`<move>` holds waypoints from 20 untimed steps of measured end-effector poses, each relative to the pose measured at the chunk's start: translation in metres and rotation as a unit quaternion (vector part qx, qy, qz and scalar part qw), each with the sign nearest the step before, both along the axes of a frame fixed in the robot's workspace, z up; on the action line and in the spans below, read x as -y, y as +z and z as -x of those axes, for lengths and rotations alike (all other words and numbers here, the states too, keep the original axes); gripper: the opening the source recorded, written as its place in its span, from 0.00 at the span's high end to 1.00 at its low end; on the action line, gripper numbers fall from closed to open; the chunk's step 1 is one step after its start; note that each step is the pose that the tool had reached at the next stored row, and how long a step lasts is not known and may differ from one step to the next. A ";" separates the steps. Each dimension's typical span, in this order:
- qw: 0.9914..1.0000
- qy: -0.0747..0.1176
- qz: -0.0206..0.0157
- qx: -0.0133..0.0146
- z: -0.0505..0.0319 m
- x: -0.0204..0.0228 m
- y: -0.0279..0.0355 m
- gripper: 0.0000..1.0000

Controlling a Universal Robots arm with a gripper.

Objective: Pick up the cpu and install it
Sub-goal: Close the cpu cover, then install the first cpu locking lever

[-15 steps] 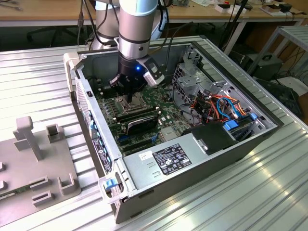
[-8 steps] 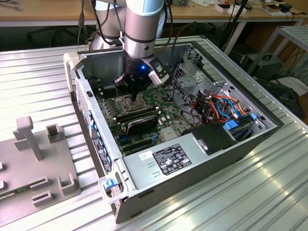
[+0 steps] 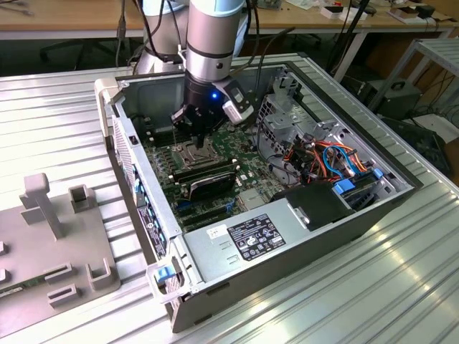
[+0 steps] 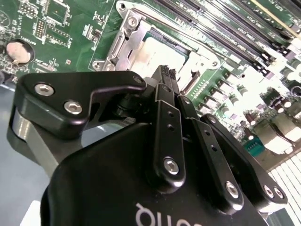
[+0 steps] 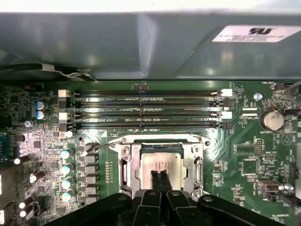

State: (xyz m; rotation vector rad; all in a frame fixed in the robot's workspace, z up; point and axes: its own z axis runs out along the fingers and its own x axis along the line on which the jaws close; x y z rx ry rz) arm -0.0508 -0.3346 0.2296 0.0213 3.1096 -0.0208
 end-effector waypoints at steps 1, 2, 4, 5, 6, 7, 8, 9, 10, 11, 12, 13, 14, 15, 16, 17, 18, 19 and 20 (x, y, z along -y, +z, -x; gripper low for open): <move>1.000 0.000 0.000 0.000 0.0000 0.0000 0.0035 0.89; 1.000 0.000 0.000 0.000 0.0000 0.0000 0.0067 0.89; 1.000 0.000 0.000 0.000 0.0000 0.0000 0.0106 0.89; 1.000 0.000 0.000 0.000 0.0000 0.0000 0.0106 0.89; 1.000 0.000 0.000 0.000 0.0000 0.0000 0.0106 0.89; 1.000 0.000 0.000 0.000 0.0000 0.0000 0.0108 0.89; 1.000 0.000 0.000 0.000 0.0000 0.0000 0.0110 0.89; 1.000 0.000 0.000 0.000 0.0000 0.0000 0.0110 0.89; 1.000 0.000 0.000 0.000 0.0000 0.0000 0.0111 0.89; 1.000 0.000 0.000 0.000 0.0000 0.0000 0.0111 0.89; 1.000 0.000 0.000 0.000 0.0000 0.0000 0.0111 0.89; 1.000 0.000 0.000 0.000 0.0000 0.0000 0.0111 0.89; 1.000 0.000 0.000 0.000 0.0000 0.0000 0.0111 0.89; 1.000 0.000 0.000 0.000 0.0000 0.0000 0.0111 0.89; 1.000 0.000 0.000 0.000 0.0000 0.0000 0.0111 0.89; 1.000 0.000 0.000 0.000 0.0003 0.0000 0.0112 0.89; 1.000 0.000 0.000 0.000 0.0009 0.0000 0.0112 0.89; 1.000 0.000 0.000 0.000 0.0018 0.0000 0.0112 0.89; 1.000 0.000 0.000 0.000 0.0032 0.0000 0.0112 0.89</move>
